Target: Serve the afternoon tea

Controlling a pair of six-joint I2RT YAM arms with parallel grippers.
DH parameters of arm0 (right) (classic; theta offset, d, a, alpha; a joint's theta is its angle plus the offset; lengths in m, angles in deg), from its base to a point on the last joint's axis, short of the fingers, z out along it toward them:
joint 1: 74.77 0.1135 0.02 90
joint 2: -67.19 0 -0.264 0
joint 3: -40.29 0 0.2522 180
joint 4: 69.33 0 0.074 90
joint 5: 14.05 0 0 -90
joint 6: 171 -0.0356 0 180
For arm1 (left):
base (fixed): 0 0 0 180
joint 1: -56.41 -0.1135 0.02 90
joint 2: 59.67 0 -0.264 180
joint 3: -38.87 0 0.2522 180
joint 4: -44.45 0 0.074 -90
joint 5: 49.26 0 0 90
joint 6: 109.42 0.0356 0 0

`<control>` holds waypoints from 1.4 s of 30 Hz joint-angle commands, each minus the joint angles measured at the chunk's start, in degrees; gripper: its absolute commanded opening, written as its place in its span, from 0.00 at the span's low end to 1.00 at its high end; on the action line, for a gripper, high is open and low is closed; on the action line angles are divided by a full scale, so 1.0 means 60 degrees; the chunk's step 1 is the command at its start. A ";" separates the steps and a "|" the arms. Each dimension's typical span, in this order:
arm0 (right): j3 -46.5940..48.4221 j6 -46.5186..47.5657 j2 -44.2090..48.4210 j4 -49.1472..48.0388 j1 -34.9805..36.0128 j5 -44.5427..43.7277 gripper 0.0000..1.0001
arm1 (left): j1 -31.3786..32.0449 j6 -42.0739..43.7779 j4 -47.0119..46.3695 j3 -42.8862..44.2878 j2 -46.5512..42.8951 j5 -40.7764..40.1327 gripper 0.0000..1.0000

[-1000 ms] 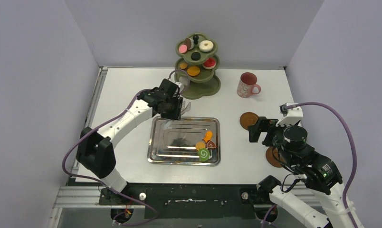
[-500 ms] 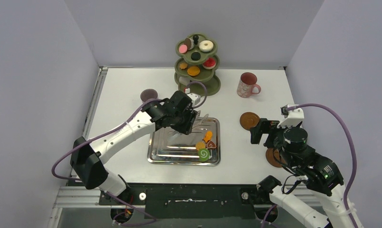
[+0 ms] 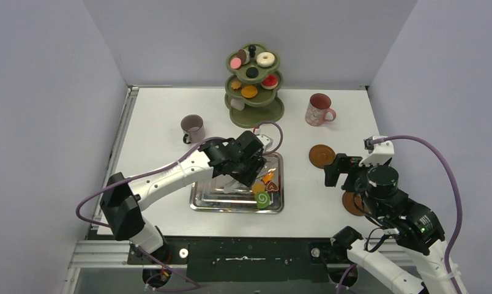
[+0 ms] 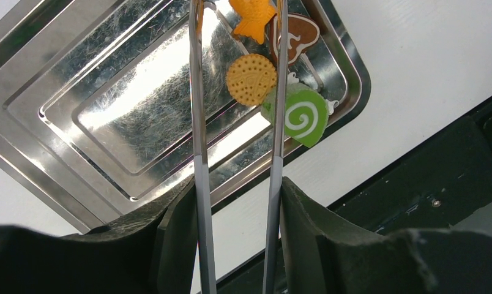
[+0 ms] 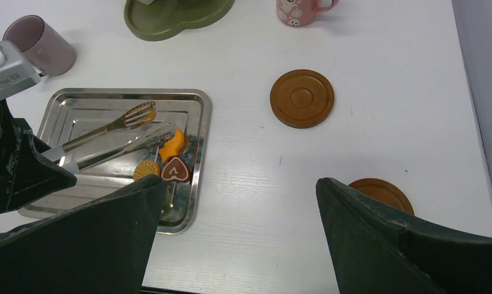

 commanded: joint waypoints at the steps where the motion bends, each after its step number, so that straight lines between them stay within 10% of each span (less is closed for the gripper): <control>1: 0.0340 0.0139 0.0198 -0.0125 -0.0053 -0.0356 1.00 | 0.0016 0.0052 -0.0314 0.0055 0.0120 -0.0247 0.43; 25: -0.0086 0.0024 0.0555 -0.0131 -0.0058 -0.0432 1.00 | 0.0229 -0.0058 -0.0626 -0.0165 0.0977 0.0039 0.43; 42: -0.0269 -0.0033 0.0669 -0.0369 -0.0053 -0.0187 1.00 | 0.0195 -0.0234 -0.0468 0.0126 0.0338 -0.1125 0.19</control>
